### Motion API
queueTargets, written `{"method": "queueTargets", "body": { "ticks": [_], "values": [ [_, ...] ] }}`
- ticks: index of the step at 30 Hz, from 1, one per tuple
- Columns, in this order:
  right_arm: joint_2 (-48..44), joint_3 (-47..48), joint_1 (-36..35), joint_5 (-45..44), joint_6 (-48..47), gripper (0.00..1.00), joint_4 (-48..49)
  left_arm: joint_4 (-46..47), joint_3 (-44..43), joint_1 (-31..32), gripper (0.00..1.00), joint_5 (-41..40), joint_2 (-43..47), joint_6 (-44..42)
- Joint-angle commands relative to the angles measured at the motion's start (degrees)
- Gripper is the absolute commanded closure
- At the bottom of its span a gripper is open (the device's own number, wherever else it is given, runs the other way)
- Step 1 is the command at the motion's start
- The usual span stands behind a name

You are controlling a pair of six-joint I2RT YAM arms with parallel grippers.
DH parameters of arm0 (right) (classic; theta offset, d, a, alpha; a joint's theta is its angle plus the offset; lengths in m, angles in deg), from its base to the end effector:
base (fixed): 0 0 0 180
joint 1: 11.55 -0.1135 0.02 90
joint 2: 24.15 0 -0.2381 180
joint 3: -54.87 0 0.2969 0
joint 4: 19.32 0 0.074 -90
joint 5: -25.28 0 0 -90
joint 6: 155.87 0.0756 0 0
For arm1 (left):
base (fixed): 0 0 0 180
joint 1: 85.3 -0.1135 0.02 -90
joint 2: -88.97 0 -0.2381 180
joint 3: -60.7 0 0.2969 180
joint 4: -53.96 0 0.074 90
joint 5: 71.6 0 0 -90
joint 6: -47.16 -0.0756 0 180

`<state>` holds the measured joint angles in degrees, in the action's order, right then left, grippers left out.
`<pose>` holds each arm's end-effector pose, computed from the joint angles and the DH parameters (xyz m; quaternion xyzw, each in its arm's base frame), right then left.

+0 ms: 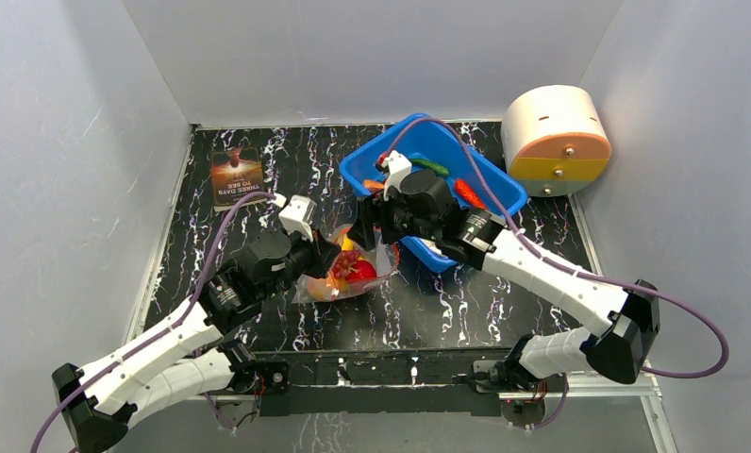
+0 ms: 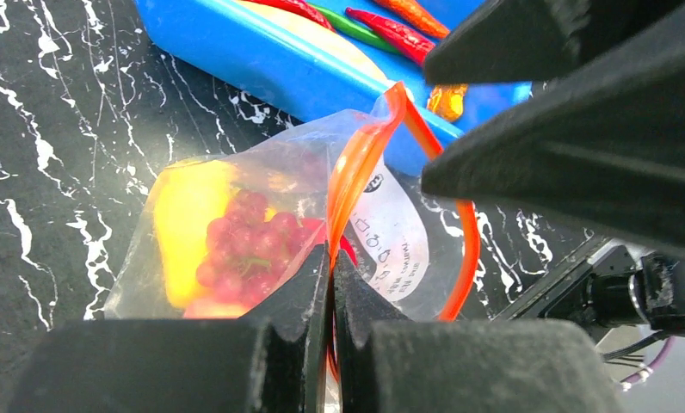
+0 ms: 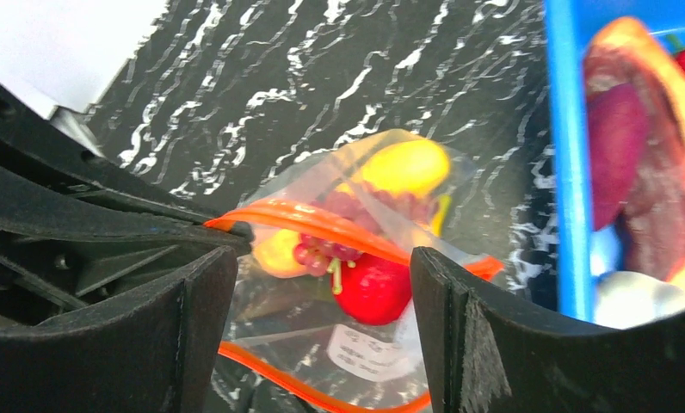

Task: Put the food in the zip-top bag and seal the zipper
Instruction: Place the fake fruit in the zipper food storage bag, then pick up the fake vegetable from the bin.

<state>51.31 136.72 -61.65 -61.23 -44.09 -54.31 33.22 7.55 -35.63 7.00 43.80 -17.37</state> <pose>0.2444 0.2995 0.3055 -0.2253 0.8295 0.3207 0.3978 0.1995 -0.2119 0.2909 0.1024 0.7732 -0.3172 0.5396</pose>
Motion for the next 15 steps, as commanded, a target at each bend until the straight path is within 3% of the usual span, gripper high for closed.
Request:
{"method": "queueTargets", "body": {
  "ticks": [1, 13, 15],
  "values": [
    [1.06, 5.30, 2.11, -7.65, -6.61, 0.31, -5.75, -1.23, 0.30, 0.05, 1.00, -1.19, 0.43, -3.97],
    [7.84, 11.80, 14.62, -16.61, -17.28, 0.51, -8.11, -3.72, 1.08, 0.07, 1.00, -0.38, 3.60, -4.89],
    [10.57, 10.53, 19.29, -18.67, -19.59, 0.55, -5.85, -4.13, 0.94, 0.08, 1.00, -0.25, 4.03, -4.46]
  ]
}}
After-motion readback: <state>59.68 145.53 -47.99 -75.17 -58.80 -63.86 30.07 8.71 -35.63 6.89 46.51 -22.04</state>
